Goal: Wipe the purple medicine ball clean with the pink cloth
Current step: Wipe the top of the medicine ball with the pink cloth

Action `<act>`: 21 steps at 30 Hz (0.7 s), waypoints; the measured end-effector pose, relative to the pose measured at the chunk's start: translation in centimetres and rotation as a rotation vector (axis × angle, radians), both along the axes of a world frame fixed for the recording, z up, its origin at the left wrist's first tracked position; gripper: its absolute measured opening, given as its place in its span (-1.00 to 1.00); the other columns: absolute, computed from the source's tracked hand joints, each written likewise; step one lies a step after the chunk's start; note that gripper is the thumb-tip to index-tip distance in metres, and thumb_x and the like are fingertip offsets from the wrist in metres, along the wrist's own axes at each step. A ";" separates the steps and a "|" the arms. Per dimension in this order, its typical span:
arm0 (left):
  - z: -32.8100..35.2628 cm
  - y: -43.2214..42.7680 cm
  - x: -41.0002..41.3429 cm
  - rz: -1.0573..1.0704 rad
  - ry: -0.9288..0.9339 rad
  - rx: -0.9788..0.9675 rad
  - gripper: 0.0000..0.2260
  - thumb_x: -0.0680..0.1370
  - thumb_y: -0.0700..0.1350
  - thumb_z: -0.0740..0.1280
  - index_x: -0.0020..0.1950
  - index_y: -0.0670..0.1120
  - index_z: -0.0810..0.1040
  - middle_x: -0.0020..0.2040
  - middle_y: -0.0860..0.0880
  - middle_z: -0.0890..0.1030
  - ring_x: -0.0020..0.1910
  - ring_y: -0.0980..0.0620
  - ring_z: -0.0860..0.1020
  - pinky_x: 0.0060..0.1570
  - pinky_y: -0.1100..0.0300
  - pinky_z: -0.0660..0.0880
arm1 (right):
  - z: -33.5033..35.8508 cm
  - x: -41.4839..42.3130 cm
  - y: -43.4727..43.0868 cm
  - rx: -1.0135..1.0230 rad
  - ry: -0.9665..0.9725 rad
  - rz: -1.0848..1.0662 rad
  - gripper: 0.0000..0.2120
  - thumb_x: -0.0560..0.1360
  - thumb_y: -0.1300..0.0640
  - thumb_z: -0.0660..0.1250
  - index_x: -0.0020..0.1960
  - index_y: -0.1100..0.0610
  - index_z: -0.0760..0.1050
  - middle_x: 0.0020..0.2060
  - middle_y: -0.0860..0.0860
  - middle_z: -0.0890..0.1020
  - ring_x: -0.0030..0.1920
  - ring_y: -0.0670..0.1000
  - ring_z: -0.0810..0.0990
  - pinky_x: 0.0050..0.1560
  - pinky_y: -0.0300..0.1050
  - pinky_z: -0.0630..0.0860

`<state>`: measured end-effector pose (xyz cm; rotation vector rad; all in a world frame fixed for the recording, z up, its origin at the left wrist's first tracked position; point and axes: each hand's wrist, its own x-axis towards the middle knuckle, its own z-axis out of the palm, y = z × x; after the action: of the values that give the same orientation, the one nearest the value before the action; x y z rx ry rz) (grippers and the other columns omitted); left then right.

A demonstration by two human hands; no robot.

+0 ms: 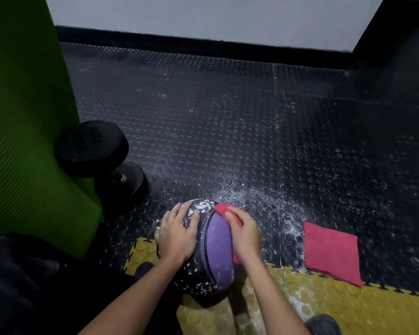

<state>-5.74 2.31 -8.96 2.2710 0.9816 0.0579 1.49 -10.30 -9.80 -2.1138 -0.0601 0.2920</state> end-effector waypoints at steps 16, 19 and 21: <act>0.6 -0.4 0.5 0.045 0.019 -0.032 -0.64 0.59 0.16 0.12 0.40 0.23 0.33 0.47 0.13 0.27 0.46 0.06 0.18 0.39 -0.15 0.14 | 0.9 0.5 1.4 -0.173 -0.147 0.101 -0.78 0.51 -0.03 0.24 0.12 -0.08 0.56 0.13 -0.21 0.56 0.20 -0.08 0.40 0.17 -0.05 0.24; 0.5 0.1 0.9 0.053 0.024 -0.044 -0.65 0.58 0.16 0.13 0.38 0.24 0.35 0.46 0.13 0.29 0.45 0.07 0.20 0.38 -0.13 0.18 | 0.6 -2.3 1.2 -0.164 -0.287 0.076 -0.76 0.47 -0.07 0.23 0.08 -0.08 0.58 0.09 -0.21 0.59 0.20 -0.12 0.39 0.13 -0.09 0.24; 0.4 0.6 1.0 0.051 0.010 -0.056 -0.66 0.58 0.15 0.15 0.36 0.24 0.38 0.45 0.13 0.31 0.44 0.07 0.22 0.37 -0.13 0.21 | -0.3 -6.1 0.2 -0.129 -0.471 0.088 -0.72 0.44 -0.13 0.17 0.01 -0.11 0.60 0.04 -0.23 0.61 0.16 -0.13 0.38 0.06 -0.17 0.21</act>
<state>-4.76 2.87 -8.61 2.1972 1.0338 0.0400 -4.57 -10.07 -10.06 -2.2718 -0.4204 -0.1600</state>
